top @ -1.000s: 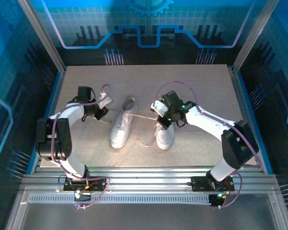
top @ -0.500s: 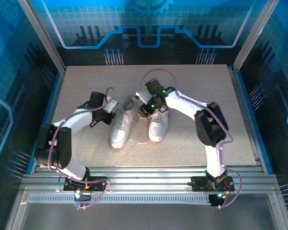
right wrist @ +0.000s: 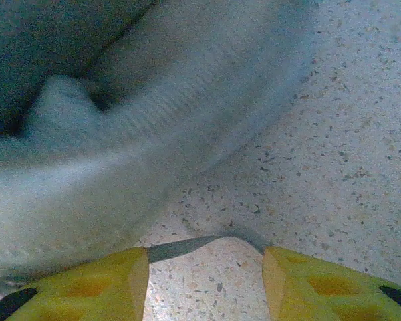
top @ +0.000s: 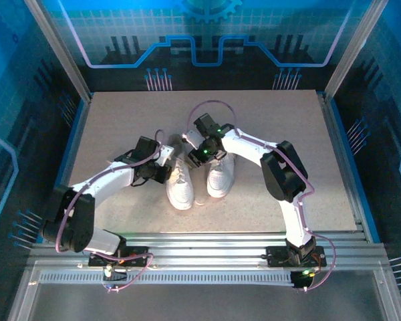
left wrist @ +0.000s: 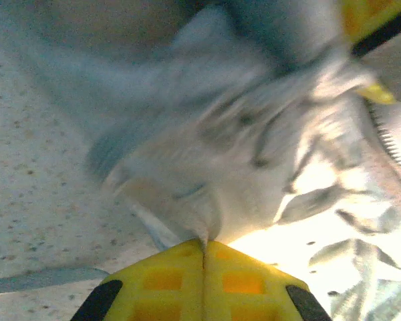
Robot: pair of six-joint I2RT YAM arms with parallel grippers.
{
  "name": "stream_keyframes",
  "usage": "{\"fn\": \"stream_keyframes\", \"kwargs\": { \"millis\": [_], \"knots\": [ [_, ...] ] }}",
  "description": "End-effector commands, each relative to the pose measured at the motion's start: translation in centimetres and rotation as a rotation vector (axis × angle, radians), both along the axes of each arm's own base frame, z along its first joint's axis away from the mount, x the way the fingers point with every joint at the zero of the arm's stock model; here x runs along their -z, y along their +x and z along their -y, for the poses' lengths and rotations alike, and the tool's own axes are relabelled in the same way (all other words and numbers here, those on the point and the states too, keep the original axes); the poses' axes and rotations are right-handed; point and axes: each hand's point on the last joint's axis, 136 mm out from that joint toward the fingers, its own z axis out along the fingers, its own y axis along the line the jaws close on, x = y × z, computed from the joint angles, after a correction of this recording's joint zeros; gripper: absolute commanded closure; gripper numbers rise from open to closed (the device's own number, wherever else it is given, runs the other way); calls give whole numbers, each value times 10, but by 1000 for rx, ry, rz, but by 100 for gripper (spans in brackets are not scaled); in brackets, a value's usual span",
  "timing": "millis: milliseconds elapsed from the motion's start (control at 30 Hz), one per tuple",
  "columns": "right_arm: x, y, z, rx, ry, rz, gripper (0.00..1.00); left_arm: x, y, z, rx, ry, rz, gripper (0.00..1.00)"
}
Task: Tie the shoes
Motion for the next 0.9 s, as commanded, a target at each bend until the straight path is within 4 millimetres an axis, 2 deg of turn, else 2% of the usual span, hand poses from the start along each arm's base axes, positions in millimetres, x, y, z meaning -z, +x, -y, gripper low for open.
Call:
{"fn": "stream_keyframes", "kwargs": {
  "millis": [0,133,267,367,500,567,633,733,867],
  "knots": [
    [-21,11,5,37,7,37,52,-20,2,7,-10,-45,29,97],
    [-30,8,19,53,-13,60,51,-23,7,-20,8,98,83,61],
    [-38,-1,35,66,-37,84,50,-37,6,-45,63,152,141,45],
    [-43,-12,45,69,-33,94,50,-35,-5,-60,180,227,165,40],
    [-46,-26,55,74,-14,114,50,-1,-30,-64,474,351,147,39],
    [-47,-33,58,72,-2,117,50,7,-33,-58,563,341,172,38],
    [-49,-39,60,68,11,124,50,12,-28,-55,625,353,191,36],
    [-51,-48,63,60,23,136,50,30,-17,-64,682,420,153,36],
    [-54,-59,63,45,30,160,50,49,2,-72,669,383,88,34]
  ]
}}
